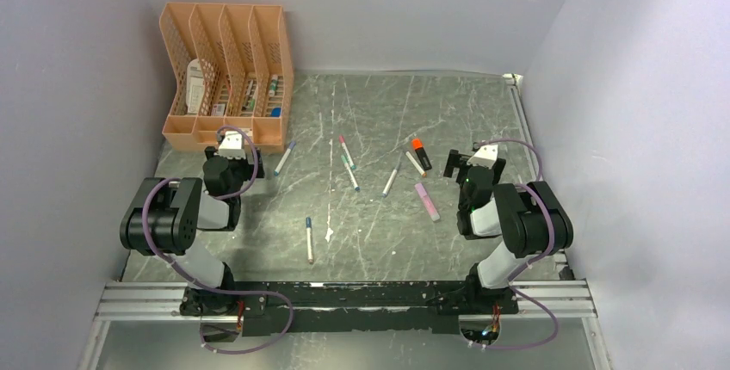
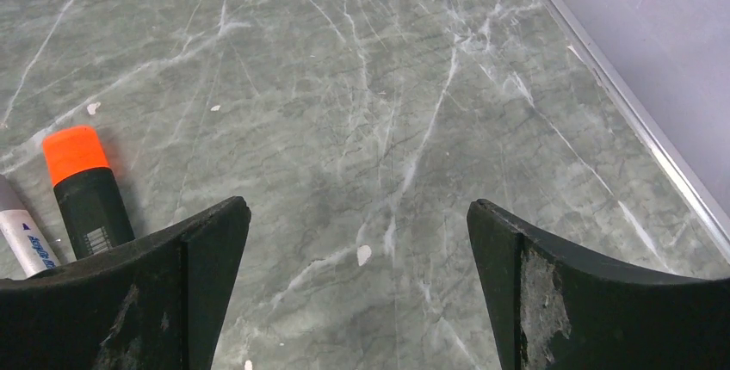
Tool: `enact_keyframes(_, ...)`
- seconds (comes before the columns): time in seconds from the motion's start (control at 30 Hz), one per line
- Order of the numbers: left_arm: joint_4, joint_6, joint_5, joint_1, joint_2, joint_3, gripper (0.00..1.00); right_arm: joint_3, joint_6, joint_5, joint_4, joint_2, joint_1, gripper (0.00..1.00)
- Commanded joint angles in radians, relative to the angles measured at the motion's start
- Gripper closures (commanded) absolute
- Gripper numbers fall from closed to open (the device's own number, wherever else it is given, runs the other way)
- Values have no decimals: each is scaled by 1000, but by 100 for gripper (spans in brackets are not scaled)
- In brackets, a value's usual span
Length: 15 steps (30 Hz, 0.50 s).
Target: Open the pen caps
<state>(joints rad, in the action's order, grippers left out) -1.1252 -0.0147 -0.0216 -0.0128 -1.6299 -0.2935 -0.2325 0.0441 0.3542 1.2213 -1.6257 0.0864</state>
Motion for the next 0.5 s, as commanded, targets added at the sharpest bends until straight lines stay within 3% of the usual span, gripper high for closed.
enact_keyframes(0.0, -38, 5, 17, 2, -2, 4, 0, -4, 0, -7, 18, 9, -9, 0)
enact_keyframes(0.47, -39, 3, 10, -4, -2, 3, 0, 4, -10, -5, 34, 10, -9, 0)
